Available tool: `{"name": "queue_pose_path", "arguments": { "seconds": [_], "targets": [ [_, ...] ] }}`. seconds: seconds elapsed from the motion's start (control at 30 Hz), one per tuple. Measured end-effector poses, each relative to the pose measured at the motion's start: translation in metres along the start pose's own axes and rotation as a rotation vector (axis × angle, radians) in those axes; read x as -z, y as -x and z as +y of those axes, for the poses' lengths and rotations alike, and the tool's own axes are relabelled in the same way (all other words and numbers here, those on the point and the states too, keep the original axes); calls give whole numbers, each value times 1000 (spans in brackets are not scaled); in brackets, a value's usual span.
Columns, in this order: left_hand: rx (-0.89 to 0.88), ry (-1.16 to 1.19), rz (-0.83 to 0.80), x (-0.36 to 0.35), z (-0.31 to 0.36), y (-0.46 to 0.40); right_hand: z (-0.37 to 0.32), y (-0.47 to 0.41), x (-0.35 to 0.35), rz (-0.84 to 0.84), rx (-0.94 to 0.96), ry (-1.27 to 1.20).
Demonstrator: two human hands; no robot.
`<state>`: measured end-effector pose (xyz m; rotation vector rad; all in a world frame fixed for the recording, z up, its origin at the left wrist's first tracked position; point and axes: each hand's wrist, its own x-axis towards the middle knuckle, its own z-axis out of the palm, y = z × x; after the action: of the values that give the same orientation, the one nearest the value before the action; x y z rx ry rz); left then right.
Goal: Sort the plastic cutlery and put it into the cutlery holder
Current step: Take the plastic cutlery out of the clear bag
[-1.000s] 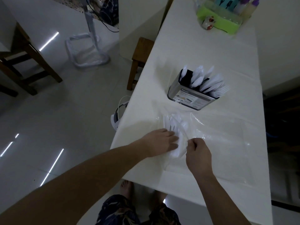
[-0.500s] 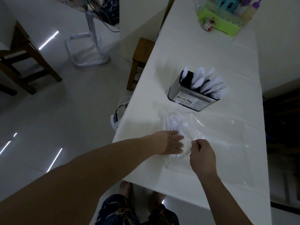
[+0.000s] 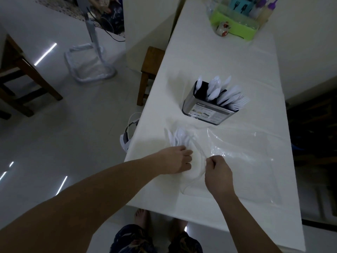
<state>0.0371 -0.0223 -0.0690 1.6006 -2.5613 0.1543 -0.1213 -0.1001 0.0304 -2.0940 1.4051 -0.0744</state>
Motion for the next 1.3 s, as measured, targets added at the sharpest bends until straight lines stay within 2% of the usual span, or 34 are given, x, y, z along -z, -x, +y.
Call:
{"name": "queue_pose_path", "arguments": {
  "seconds": [0.1,0.27,0.43,0.53,0.6,0.7,0.77,0.83,0.93,1.13,1.3],
  "targets": [
    [0,-29,-67,7,-5,9,-3,0,-3,-13,7,6],
    [-8,-2,-424,29,-5,13,-7,1,-8,-27,21,42],
    [14,-13,-430,36,8,22,-10,2,-10,-39,27,28],
    [122,28,-406,42,13,25,-9,3,-11,-55,22,34],
    [406,146,-317,47,24,23,-8,2,-10,-68,20,30],
    [1109,264,-81,53,43,10,-8,1,-9,-75,22,16],
    [1507,421,-85,55,49,-5,-8,1,-9,-78,24,12],
    [1696,553,-173,49,53,-19,-8,0,-10,-79,20,2],
    [1709,467,-255,39,60,-36,-8,0,-11,-78,26,-7],
    [1729,392,-271,26,65,-49,-3,-1,-11,-84,43,5],
    [1671,388,-282,26,66,-55,2,2,-9,-80,74,22]
  ]
}}
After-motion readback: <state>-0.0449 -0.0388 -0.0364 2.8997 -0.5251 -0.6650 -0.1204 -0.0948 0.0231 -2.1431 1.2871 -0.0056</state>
